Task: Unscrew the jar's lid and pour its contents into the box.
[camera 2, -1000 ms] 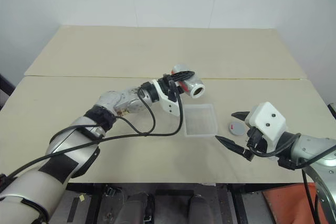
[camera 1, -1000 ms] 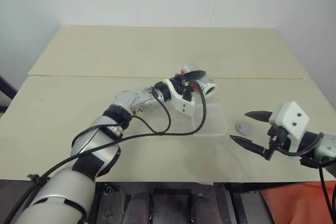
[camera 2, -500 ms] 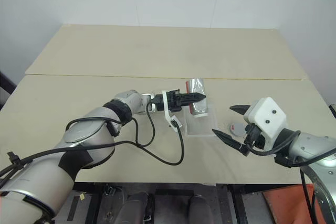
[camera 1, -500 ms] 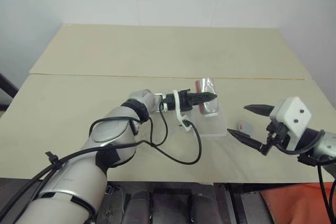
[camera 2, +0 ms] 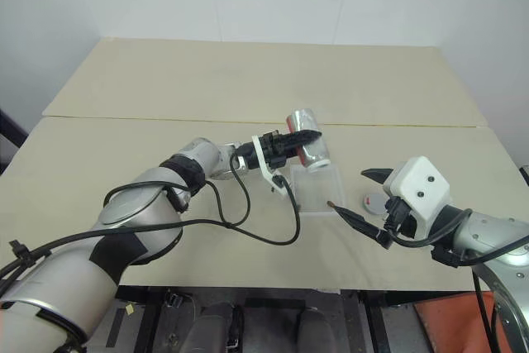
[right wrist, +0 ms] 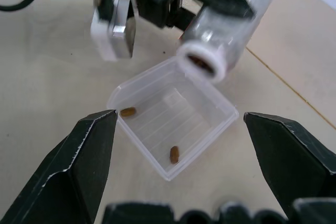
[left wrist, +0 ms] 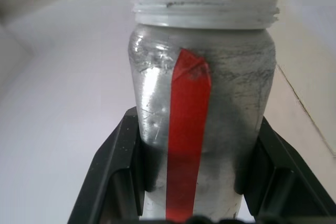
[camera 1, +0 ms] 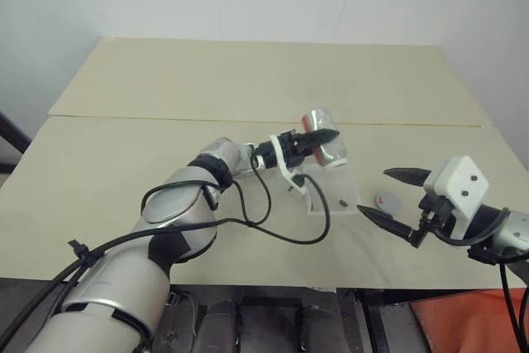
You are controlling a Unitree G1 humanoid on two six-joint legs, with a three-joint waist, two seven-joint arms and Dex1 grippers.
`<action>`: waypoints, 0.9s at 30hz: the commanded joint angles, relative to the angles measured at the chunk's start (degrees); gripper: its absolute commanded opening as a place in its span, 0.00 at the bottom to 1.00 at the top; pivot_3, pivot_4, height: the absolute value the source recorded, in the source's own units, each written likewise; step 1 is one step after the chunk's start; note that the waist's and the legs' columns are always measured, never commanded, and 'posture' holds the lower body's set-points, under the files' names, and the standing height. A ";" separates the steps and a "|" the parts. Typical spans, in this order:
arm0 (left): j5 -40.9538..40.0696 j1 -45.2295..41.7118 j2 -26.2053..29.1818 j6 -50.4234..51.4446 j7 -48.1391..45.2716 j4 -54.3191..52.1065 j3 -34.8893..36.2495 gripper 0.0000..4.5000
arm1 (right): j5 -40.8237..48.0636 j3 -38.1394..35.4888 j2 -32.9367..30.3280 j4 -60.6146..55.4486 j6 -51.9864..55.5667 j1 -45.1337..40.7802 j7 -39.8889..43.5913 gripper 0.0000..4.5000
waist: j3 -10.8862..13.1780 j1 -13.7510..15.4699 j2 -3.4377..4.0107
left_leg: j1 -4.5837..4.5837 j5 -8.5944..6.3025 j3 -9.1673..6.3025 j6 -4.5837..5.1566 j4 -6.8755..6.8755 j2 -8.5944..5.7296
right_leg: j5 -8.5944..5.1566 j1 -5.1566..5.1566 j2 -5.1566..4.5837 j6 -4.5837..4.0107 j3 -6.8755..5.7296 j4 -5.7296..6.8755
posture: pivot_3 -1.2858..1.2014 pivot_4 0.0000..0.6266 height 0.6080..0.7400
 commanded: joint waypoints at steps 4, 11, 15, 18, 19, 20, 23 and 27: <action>-40.02 10.10 -1.54 -6.56 -40.41 -4.26 29.45 0.44 | -0.41 -0.42 -0.10 0.14 -2.06 -1.19 -0.26 0.99 | -0.03 -0.55 0.05 | -0.01 0.01 0.01 -0.02 0.10 0.05 | 0.01 0.00 0.00 -0.01 -0.04 0.04 | 0.52 0.24 1.00; -69.96 29.88 -4.44 25.40 -68.85 -38.86 43.49 0.44 | -1.55 2.43 -0.42 2.08 -3.38 -2.05 1.03 0.99 | -0.05 -1.18 0.09 | -0.05 -0.10 -0.16 0.17 0.55 0.08 | 0.04 0.17 -0.05 0.05 -0.04 0.11 | 0.52 0.24 1.00; -77.55 36.32 -6.14 38.67 -69.78 -51.55 46.82 0.44 | -2.03 4.35 -0.08 3.93 -4.51 -3.21 1.64 0.99 | -0.06 -1.25 0.10 | 0.03 -0.11 -0.32 0.19 0.55 0.06 | 0.05 0.18 -0.03 0.07 0.03 0.21 | 0.52 0.24 1.00; -77.39 38.78 -6.13 42.39 -69.05 -54.66 47.46 0.44 | -2.95 5.51 -0.14 4.83 -5.42 -3.65 1.78 0.99 | -0.06 -1.09 0.11 | 0.07 -0.11 -0.35 0.19 0.57 0.02 | 0.08 0.25 -0.03 0.10 0.03 0.20 | 0.52 0.24 1.00; -77.45 39.51 -6.24 42.76 -69.09 -54.91 47.69 0.44 | -3.05 5.59 -0.08 4.96 -5.68 -3.67 1.84 0.99 | -0.06 -1.05 0.11 | 0.08 -0.11 -0.35 0.19 0.58 0.01 | 0.08 0.27 -0.03 0.10 0.03 0.20 | 0.52 0.24 1.00; -77.43 40.00 -6.38 43.04 -69.17 -55.17 47.92 0.44 | -3.10 5.59 -0.02 5.03 -5.86 -3.66 1.89 0.99 | -0.06 -1.06 0.11 | 0.08 -0.11 -0.35 0.19 0.58 0.00 | 0.08 0.28 -0.03 0.11 0.03 0.19 | 0.52 0.24 1.00; -73.47 41.50 -5.89 38.34 -69.02 -52.39 46.92 0.44 | -3.39 5.67 0.16 4.99 -6.10 -3.49 1.62 0.99 | -0.06 -1.08 0.11 | 0.08 -0.12 -0.36 0.21 0.58 0.00 | 0.09 0.28 -0.03 0.12 0.04 0.15 | 0.52 0.24 1.00; -69.50 42.43 -5.34 32.77 -69.05 -48.98 45.67 0.44 | -2.79 5.23 1.05 4.61 -5.50 -3.39 0.69 0.99 | -0.06 -1.06 0.10 | 0.08 -0.12 -0.35 0.21 0.58 0.00 | 0.09 0.28 -0.03 0.11 0.04 0.15 | 0.52 0.24 1.00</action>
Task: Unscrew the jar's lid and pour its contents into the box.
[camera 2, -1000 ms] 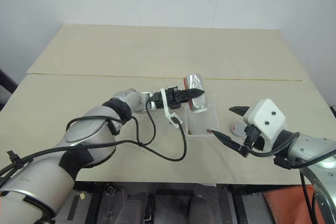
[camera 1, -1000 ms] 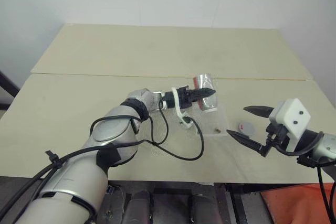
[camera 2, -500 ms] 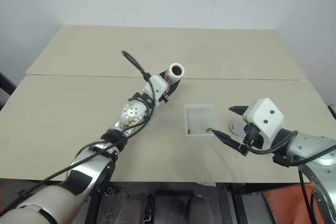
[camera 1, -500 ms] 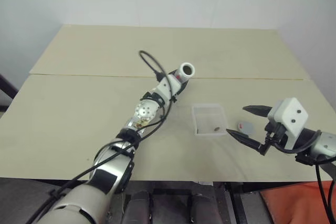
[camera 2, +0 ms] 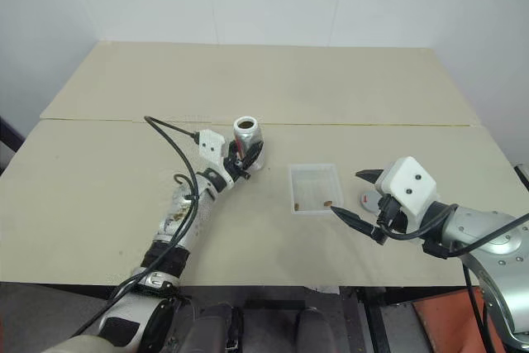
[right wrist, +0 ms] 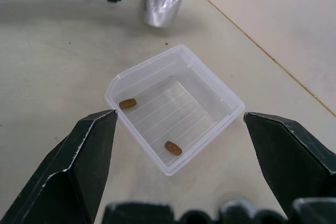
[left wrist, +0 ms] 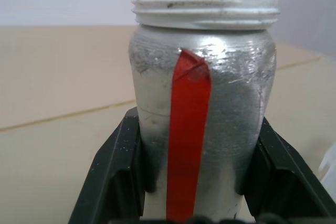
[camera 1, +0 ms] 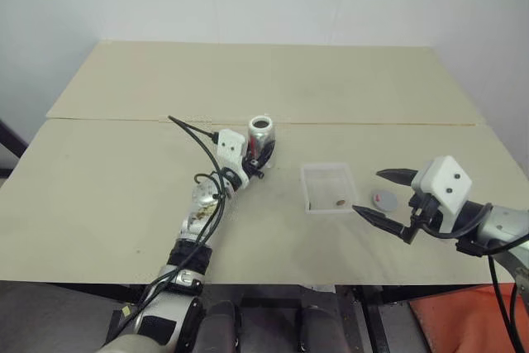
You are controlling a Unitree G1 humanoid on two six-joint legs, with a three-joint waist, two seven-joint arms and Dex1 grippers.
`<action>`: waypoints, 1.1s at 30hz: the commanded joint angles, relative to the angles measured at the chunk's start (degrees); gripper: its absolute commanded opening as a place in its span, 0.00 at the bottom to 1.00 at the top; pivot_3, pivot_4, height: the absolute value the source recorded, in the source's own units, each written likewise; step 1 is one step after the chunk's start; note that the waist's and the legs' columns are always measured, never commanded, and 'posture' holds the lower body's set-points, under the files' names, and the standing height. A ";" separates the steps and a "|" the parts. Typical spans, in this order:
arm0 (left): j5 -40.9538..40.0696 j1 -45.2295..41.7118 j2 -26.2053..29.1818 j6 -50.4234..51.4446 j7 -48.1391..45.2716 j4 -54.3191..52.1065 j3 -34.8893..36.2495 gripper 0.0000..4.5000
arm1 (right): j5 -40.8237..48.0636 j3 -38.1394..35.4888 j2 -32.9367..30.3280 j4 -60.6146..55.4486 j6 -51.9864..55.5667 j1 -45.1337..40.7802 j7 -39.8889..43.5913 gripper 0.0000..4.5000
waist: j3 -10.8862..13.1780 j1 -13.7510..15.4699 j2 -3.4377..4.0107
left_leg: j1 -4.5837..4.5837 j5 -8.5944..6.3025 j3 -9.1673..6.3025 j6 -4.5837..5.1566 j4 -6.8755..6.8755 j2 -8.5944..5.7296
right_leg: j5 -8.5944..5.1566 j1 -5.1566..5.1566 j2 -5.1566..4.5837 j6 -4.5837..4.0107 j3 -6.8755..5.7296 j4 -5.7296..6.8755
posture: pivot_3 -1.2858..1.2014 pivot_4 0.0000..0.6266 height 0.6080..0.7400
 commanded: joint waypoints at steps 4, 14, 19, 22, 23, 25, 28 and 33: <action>4.07 0.58 0.47 -7.74 -0.52 2.79 -1.06 0.44 | 0.29 -1.12 1.04 -1.41 -0.69 -0.41 -1.10 0.99 | -0.01 -0.02 0.02 | 0.01 0.00 0.00 0.00 0.00 0.01 | 0.00 0.00 0.00 0.00 0.01 0.00 | 0.52 0.24 1.00; 2.11 3.33 -0.28 -6.00 -1.76 1.23 0.67 0.93 | -0.11 -0.82 0.94 -1.02 -0.91 -0.90 -1.68 1.00 | -0.03 -0.07 0.04 | 0.01 -0.01 0.00 0.01 -0.02 0.02 | 0.00 -0.02 0.00 0.00 0.01 0.01 | 0.52 0.24 1.00; 1.19 5.27 1.26 -3.26 -2.56 -3.81 1.35 0.99 | -0.57 -0.44 0.82 -0.67 -1.21 -0.98 -1.38 1.00 | -0.03 -0.05 0.04 | 0.01 -0.01 0.00 0.02 -0.01 0.02 | 0.00 -0.01 0.00 0.00 0.02 -0.01 | 0.52 0.24 1.00; 0.36 8.50 3.87 1.27 -4.29 -12.98 0.96 0.99 | -0.87 -0.75 0.78 -0.50 -1.39 -0.87 -1.17 1.00 | -0.03 -0.24 0.05 | 0.00 -0.02 0.00 0.02 -0.04 0.04 | 0.00 -0.05 0.00 0.00 0.04 -0.02 | 0.52 0.24 1.00; 0.71 10.01 5.53 3.32 -4.69 -17.51 0.54 0.99 | -1.03 -0.89 0.68 -0.35 -1.54 -0.89 -1.07 1.00 | -0.03 -0.28 0.05 | 0.01 -0.02 0.00 0.02 -0.05 0.05 | 0.00 -0.05 0.00 0.00 0.05 0.01 | 0.52 0.24 1.00; 0.65 12.55 8.17 8.82 -4.62 -25.51 0.36 0.99 | -1.07 -1.00 0.59 0.06 -1.81 -1.32 -0.85 1.00 | -0.04 -0.24 0.06 | 0.04 -0.01 0.00 0.02 -0.06 0.07 | 0.00 -0.03 0.02 -0.01 0.05 0.02 | 0.52 0.24 1.00; 0.19 16.00 11.09 16.86 -2.64 -35.60 1.63 0.99 | -1.04 -0.66 0.47 0.83 -2.36 -2.46 -0.44 1.00 | -0.06 -0.18 0.08 | 0.06 -0.02 0.00 0.02 -0.05 0.07 | 0.01 0.00 0.02 -0.01 0.07 0.00 | 0.52 0.24 1.00; -10.70 24.80 20.64 27.27 -11.13 -52.61 8.11 0.99 | -0.86 -1.86 -1.06 3.97 -4.90 -2.84 3.74 1.00 | -0.06 -0.32 0.10 | 0.05 -0.02 0.00 0.02 -0.06 0.10 | 0.00 -0.03 0.02 -0.02 0.07 0.00 | 0.52 0.24 1.00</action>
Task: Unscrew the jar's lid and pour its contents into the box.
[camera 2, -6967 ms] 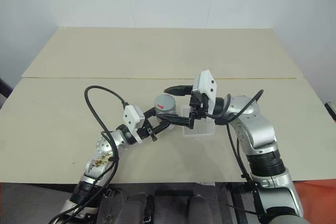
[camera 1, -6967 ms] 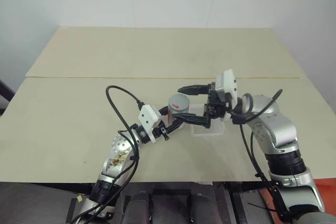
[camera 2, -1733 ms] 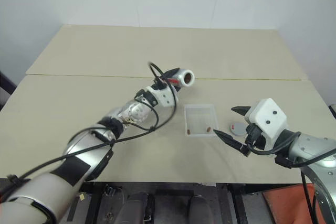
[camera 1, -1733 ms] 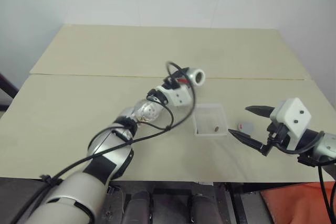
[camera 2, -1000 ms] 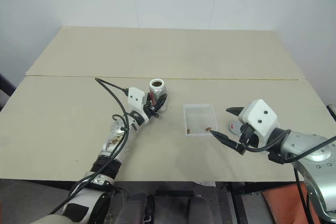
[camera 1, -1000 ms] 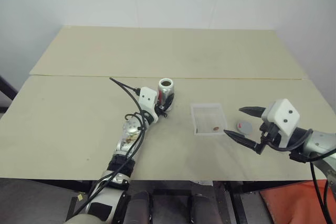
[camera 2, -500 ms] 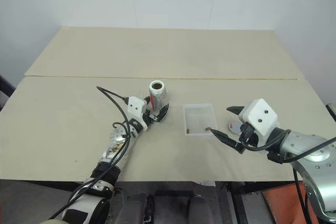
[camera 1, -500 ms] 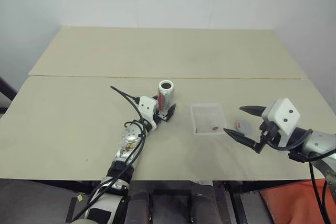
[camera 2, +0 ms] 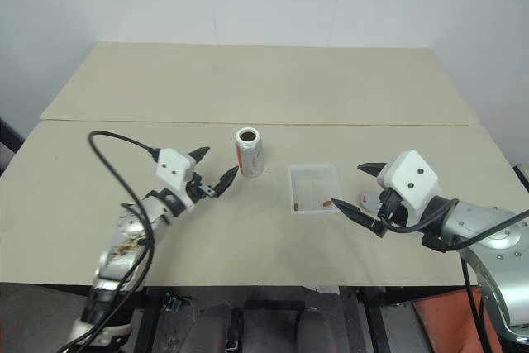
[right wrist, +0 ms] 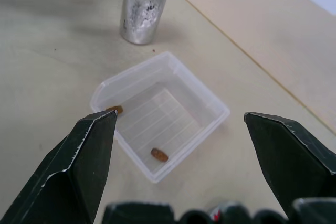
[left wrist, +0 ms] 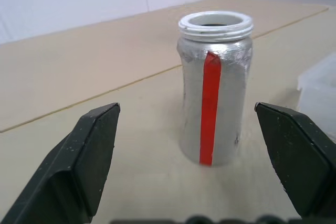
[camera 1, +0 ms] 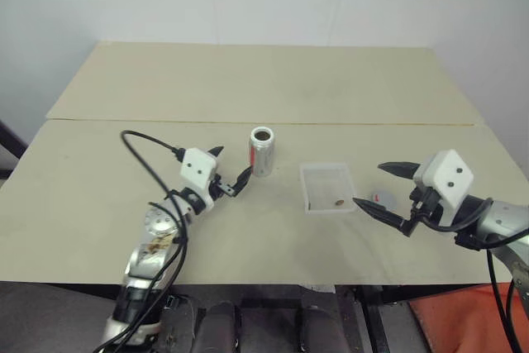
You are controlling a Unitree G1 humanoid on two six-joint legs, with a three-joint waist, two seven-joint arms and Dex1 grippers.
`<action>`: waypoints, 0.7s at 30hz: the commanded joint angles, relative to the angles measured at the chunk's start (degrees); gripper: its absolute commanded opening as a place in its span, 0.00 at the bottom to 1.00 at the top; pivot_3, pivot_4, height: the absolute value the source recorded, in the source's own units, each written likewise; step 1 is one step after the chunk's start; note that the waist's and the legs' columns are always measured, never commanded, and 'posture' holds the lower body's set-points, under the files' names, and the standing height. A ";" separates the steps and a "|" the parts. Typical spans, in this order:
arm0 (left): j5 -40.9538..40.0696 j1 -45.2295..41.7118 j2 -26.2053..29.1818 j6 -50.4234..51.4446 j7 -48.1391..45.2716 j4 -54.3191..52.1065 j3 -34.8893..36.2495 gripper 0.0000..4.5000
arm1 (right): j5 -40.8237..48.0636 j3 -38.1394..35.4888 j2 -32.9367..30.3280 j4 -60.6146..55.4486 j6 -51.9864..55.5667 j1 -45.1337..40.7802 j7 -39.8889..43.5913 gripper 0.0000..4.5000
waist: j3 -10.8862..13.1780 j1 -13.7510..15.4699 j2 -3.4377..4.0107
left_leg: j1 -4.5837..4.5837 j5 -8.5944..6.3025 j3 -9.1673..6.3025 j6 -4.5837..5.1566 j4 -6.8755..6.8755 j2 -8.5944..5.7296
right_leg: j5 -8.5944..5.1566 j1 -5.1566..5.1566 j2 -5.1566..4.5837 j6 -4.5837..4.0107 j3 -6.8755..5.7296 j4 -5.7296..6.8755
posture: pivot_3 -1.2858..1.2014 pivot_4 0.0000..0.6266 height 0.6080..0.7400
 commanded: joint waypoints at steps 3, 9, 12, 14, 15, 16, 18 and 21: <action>-13.54 8.26 13.86 3.70 -16.02 -13.93 8.92 0.99 | 0.99 -5.36 -3.13 4.18 -7.60 0.89 8.66 1.00 | -0.01 -0.38 0.03 | 0.05 0.00 0.03 0.00 -0.05 0.04 | -0.02 -0.01 0.02 -0.04 0.02 0.01 | 0.52 0.24 1.00; -22.76 12.69 24.11 4.53 -26.41 -14.26 18.87 0.99 | 1.02 -12.43 -7.92 9.48 -12.46 5.61 19.32 1.00 | -0.03 0.12 0.08 | 0.26 0.00 0.12 0.00 -0.05 0.06 | -0.03 0.24 0.00 -0.07 -0.02 -0.11 | 0.52 0.24 1.00; -19.80 13.22 26.39 2.44 -28.18 -12.64 17.92 0.99 | 0.22 -13.30 -9.82 10.92 -13.42 5.84 21.31 1.00 | -0.03 0.03 0.08 | 0.55 -0.03 0.19 0.01 -0.10 0.07 | -0.05 0.52 0.00 -0.07 -0.02 -0.16 | 0.52 0.24 1.00; -18.44 12.91 27.31 1.54 -29.12 -12.20 16.86 0.99 | -0.77 -12.79 -10.37 11.70 -14.25 5.31 21.27 1.00 | -0.03 0.01 0.08 | 0.78 -0.03 0.24 0.00 -0.16 0.09 | -0.11 0.70 0.01 -0.14 -0.02 -0.17 | 0.52 0.24 1.00; -18.64 12.00 27.28 1.81 -28.84 -12.70 16.18 0.99 | -0.65 -12.74 -10.53 12.03 -14.32 5.02 21.44 1.00 | -0.03 0.00 0.08 | 0.84 -0.04 0.30 0.00 -0.18 0.09 | -0.13 0.73 0.02 -0.17 -0.02 -0.17 | 0.52 0.24 1.00; -18.71 11.15 27.21 1.77 -28.81 -12.58 15.65 0.99 | -0.57 -12.30 -10.59 12.23 -14.23 4.52 21.36 1.00 | -0.03 0.01 0.08 | 0.86 -0.04 0.34 0.00 -0.19 0.11 | -0.13 0.74 0.02 -0.17 -0.01 -0.18 | 0.52 0.24 1.00; -19.66 9.83 26.69 2.87 -27.59 -13.44 15.06 0.99 | -0.56 -11.29 -10.60 12.60 -14.95 3.58 21.70 1.00 | -0.03 0.02 0.08 | 0.84 -0.04 0.33 0.00 -0.18 0.11 | -0.13 0.73 0.02 -0.17 0.01 -0.18 | 0.52 0.24 1.00; -19.77 10.41 26.88 3.30 -27.21 -14.06 15.31 0.99 | -0.50 -8.66 -10.12 13.36 -15.59 1.30 21.73 1.00 | -0.03 -0.14 0.08 | 0.84 -0.04 0.26 0.00 -0.19 0.12 | -0.13 0.71 0.02 -0.16 0.04 -0.18 | 0.52 0.24 1.00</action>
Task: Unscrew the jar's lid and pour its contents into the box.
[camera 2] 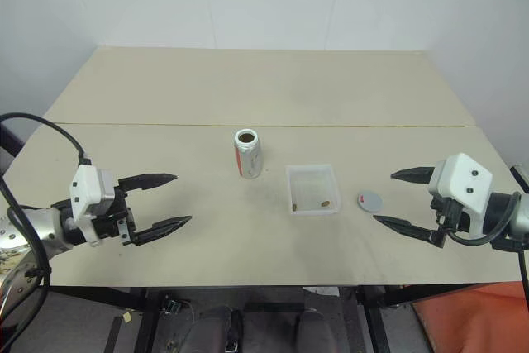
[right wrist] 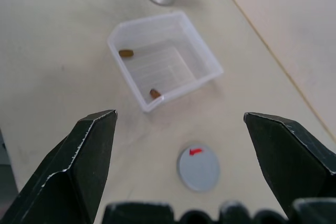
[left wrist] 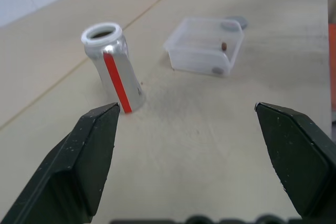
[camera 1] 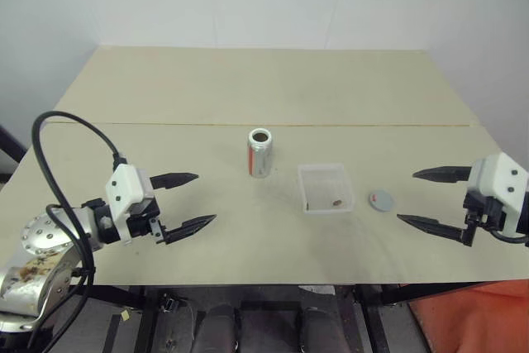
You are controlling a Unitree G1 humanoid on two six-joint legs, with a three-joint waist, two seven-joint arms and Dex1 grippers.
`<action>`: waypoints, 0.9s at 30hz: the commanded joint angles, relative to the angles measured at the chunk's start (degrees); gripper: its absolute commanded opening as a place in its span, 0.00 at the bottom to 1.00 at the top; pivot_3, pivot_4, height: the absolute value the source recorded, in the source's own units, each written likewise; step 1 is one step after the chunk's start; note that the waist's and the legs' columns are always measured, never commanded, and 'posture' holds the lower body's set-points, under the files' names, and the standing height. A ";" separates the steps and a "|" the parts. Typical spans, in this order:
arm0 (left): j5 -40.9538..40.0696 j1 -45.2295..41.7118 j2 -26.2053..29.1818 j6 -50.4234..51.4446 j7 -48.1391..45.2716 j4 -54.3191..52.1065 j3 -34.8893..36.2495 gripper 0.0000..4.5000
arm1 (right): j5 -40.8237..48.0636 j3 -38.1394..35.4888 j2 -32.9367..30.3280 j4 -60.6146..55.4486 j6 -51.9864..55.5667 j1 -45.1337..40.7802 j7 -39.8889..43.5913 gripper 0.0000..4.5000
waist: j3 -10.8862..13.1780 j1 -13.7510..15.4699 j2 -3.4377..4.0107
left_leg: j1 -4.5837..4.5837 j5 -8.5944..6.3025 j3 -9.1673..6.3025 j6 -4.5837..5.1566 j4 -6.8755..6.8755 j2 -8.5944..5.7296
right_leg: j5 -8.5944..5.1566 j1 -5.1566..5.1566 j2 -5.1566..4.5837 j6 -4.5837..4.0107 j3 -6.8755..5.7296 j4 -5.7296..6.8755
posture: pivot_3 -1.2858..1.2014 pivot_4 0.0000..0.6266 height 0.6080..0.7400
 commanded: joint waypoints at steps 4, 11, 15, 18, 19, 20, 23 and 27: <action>0.27 2.45 0.77 -0.35 1.47 -2.52 2.80 0.99 | -0.66 6.52 1.30 2.85 -2.97 -6.00 -0.71 1.00 | 0.01 -0.54 -0.02 | 0.00 0.00 0.00 0.00 -0.07 0.00 | 0.00 -0.03 0.00 0.00 0.02 -0.01 | 0.52 0.24 1.00; 0.54 1.35 0.34 1.27 4.04 -1.98 1.56 0.99 | -3.65 17.01 6.07 5.86 -1.39 -15.60 -4.52 1.00 | 0.02 -0.55 -0.01 | 0.01 0.00 0.00 0.00 -0.06 0.00 | 0.00 -0.04 0.00 -0.01 0.03 0.00 | 0.52 0.24 1.00; -1.33 0.74 1.09 2.53 1.87 -1.67 1.22 0.99 | -3.52 20.57 9.17 6.72 -0.75 -20.43 -5.74 1.00 | 0.02 -0.49 -0.01 | -0.03 0.00 -0.01 0.00 -0.07 0.00 | 0.00 -0.09 0.00 -0.01 0.02 0.01 | 0.52 0.24 1.00; -1.06 0.32 2.47 3.24 0.56 -0.71 0.55 0.99 | -5.52 23.76 10.99 8.08 -0.46 -24.60 -7.26 1.00 | 0.02 -0.58 -0.01 | -0.03 0.00 0.01 0.00 -0.07 0.00 | 0.01 -0.09 0.00 -0.01 0.03 0.01 | 0.52 0.24 1.00; -1.57 0.34 2.73 3.74 0.34 -0.71 0.62 0.99 | -6.00 24.45 11.11 8.46 -1.09 -25.18 -6.91 1.00 | 0.02 -0.62 -0.01 | -0.02 0.00 0.01 0.00 -0.08 0.01 | 0.00 -0.09 0.00 -0.01 0.03 0.01 | 0.52 0.24 1.00; -2.02 0.73 3.02 4.08 -0.25 -0.82 0.75 0.99 | -6.13 24.90 11.11 8.78 -1.96 -25.28 -6.21 1.00 | 0.02 -0.59 -0.01 | -0.03 0.00 0.02 0.00 -0.10 0.00 | 0.00 -0.12 0.00 -0.02 0.03 0.01 | 0.52 0.24 1.00; -1.64 1.71 4.10 3.61 -2.69 0.48 0.96 0.99 | -7.38 26.14 11.07 8.66 -2.17 -24.97 -6.48 1.00 | 0.02 -0.47 -0.01 | -0.06 0.00 0.02 0.00 -0.16 0.00 | 0.00 -0.15 -0.01 -0.02 0.02 -0.02 | 0.52 0.24 1.00; -1.16 0.47 4.69 2.83 -4.70 3.54 0.90 0.99 | -8.47 28.64 12.79 6.17 -1.42 -25.28 -7.94 1.00 | 0.02 -0.51 -0.01 | -0.07 0.00 0.06 -0.01 -0.26 0.00 | -0.02 -0.25 -0.01 -0.05 0.02 0.00 | 0.52 0.24 1.00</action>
